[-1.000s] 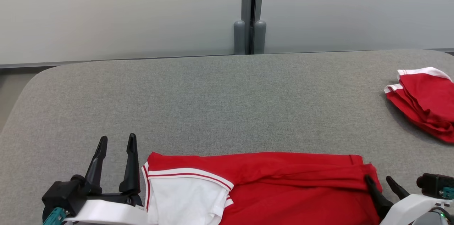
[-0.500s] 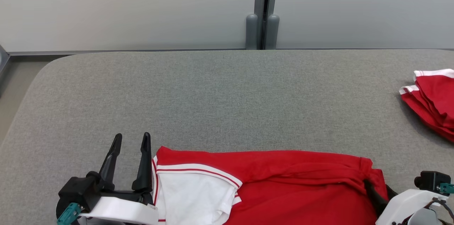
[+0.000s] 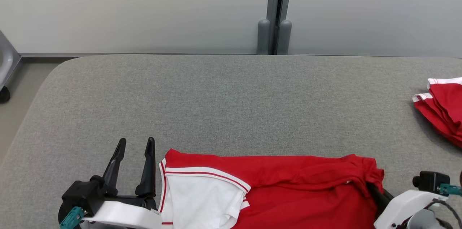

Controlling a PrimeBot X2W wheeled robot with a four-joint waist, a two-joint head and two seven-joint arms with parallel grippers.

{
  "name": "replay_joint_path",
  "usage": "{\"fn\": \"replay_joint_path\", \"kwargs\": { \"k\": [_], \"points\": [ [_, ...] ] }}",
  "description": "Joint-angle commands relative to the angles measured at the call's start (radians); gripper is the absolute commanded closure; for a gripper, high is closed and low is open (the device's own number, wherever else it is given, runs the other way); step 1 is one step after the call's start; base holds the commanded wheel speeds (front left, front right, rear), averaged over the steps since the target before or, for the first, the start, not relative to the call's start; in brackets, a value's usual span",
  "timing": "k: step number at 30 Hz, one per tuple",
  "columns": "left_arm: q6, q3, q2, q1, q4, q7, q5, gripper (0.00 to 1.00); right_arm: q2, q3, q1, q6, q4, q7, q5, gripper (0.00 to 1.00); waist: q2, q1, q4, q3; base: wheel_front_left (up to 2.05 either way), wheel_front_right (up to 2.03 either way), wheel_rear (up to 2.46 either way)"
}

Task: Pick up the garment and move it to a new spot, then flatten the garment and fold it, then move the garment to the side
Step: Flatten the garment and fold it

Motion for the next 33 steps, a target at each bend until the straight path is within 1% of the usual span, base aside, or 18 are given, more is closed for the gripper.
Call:
{"fn": "replay_joint_path", "kwargs": {
  "k": [1, 5, 10, 16, 24, 29, 33],
  "points": [
    [0.000, 0.009, 0.004, -0.004, -0.001, -0.001, 0.008, 0.00, -0.021, -0.002, -0.016, 0.002, -0.008, -0.012, 0.010, 1.00, 0.0000, 0.0000, -0.005, -0.001, 0.00, 0.00, 0.00],
    [-0.003, 0.011, 0.000, 0.000, -0.004, -0.001, 0.011, 0.00, -0.079, -0.010, -0.041, 0.002, -0.011, -0.025, 0.031, 1.00, 0.0000, 0.0000, -0.021, -0.002, 0.00, 0.00, 0.00],
    [-0.008, 0.014, -0.007, -0.002, -0.003, -0.001, 0.014, 0.00, -0.162, -0.028, -0.072, 0.001, 0.020, -0.045, 0.037, 1.00, 0.0000, 0.0000, -0.037, -0.001, 0.00, 0.00, 0.00],
    [-0.016, 0.020, -0.016, 0.006, 0.006, -0.001, 0.020, 0.00, -0.227, -0.040, -0.103, 0.001, 0.027, -0.058, 0.031, 1.00, 0.0000, 0.0000, -0.054, -0.006, 0.00, 0.00, 0.00],
    [-0.019, 0.032, -0.017, 0.025, 0.019, -0.001, 0.021, 0.00, -0.251, -0.025, -0.088, 0.001, -0.186, -0.020, 0.034, 1.00, 0.0000, 0.0000, -0.073, -0.031, 0.00, 0.00, 0.00],
    [-0.027, 0.031, -0.018, 0.026, 0.026, -0.001, 0.020, 0.00, -0.236, -0.019, -0.054, 0.001, -0.357, 0.027, 0.066, 1.00, 0.0000, 0.0000, -0.066, -0.042, 0.00, 0.00, 0.00],
    [-0.026, 0.020, -0.016, 0.020, 0.033, -0.001, 0.029, 0.00, -0.213, -0.016, -0.032, 0.001, -0.469, 0.055, 0.091, 1.00, 0.0000, 0.0000, -0.037, -0.044, 0.00, 0.00, 0.00]
  ]
}}
